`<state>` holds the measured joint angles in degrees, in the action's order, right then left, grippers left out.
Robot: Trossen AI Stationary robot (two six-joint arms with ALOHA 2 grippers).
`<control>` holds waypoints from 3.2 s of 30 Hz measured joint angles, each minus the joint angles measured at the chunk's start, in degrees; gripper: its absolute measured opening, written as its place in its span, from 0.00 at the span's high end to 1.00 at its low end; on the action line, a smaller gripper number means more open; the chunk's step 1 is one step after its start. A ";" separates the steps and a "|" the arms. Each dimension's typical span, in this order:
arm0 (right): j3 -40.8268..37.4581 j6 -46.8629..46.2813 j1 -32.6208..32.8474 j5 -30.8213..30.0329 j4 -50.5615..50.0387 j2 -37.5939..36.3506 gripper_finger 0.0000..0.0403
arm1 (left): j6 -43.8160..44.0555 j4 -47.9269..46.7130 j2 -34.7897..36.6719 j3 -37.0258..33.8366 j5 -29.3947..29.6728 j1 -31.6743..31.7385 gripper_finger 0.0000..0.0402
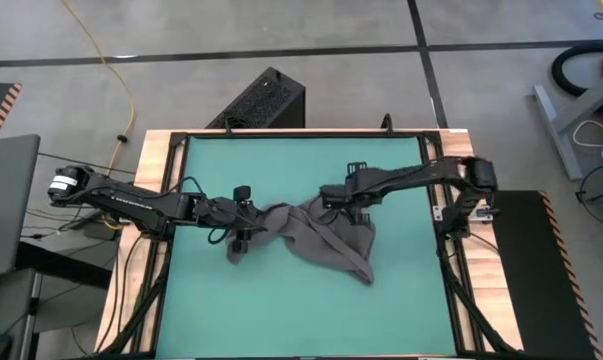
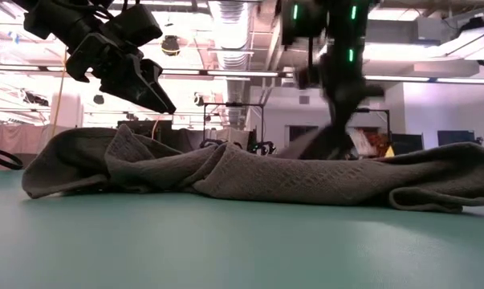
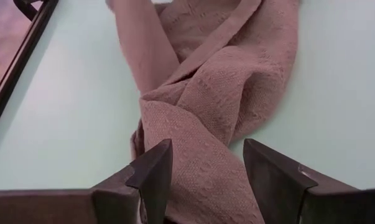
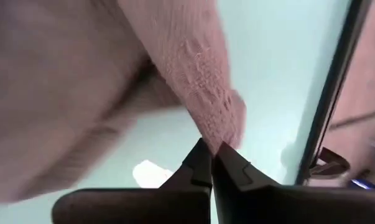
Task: Roll towel
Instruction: Fold the gray towel
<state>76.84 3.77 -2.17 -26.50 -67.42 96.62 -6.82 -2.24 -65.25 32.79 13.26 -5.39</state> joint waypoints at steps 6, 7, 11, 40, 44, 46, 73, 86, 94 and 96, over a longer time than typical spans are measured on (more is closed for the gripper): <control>13.06 -11.20 2.63 11.80 -4.32 -5.53 0.96 | 0.88 0.00 0.00 0.00 -0.01 0.01 0.53; 14.97 -13.42 2.90 13.56 -4.69 -6.12 0.96 | 1.04 0.00 0.00 -0.01 -0.33 0.01 0.53; 21.33 -19.08 4.58 15.95 -8.81 -7.25 0.96 | 1.56 0.00 0.00 0.01 -2.60 0.02 0.53; 47.82 -20.41 8.50 11.59 -11.29 -7.30 0.96 | -4.43 14.74 2.46 0.46 -4.05 -1.00 0.53; 47.82 -20.41 8.50 11.60 -11.54 -7.30 0.96 | -7.55 14.22 3.85 0.49 0.73 -3.15 0.53; 47.82 -20.41 8.51 11.58 -11.54 -7.30 0.96 | -8.31 13.24 3.11 0.49 1.68 -4.03 0.53; 47.80 -16.73 7.01 10.80 -15.73 -7.85 0.95 | -11.20 2.46 0.10 1.85 14.98 -2.18 0.99; 47.80 18.28 -8.31 -14.56 -1.78 -9.60 0.95 | -28.41 -27.83 14.25 34.19 20.20 17.35 1.00; 50.32 31.01 -11.43 -19.29 11.14 -9.98 0.95 | -30.23 -46.20 6.48 58.18 15.44 25.47 1.00; 51.57 30.32 -10.10 -19.18 8.00 -10.39 0.95 | -28.26 -51.26 4.37 62.75 12.76 25.68 1.00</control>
<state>128.41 34.09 -12.27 -45.67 -59.42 86.23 -35.08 -53.50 -60.89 95.54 26.02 20.29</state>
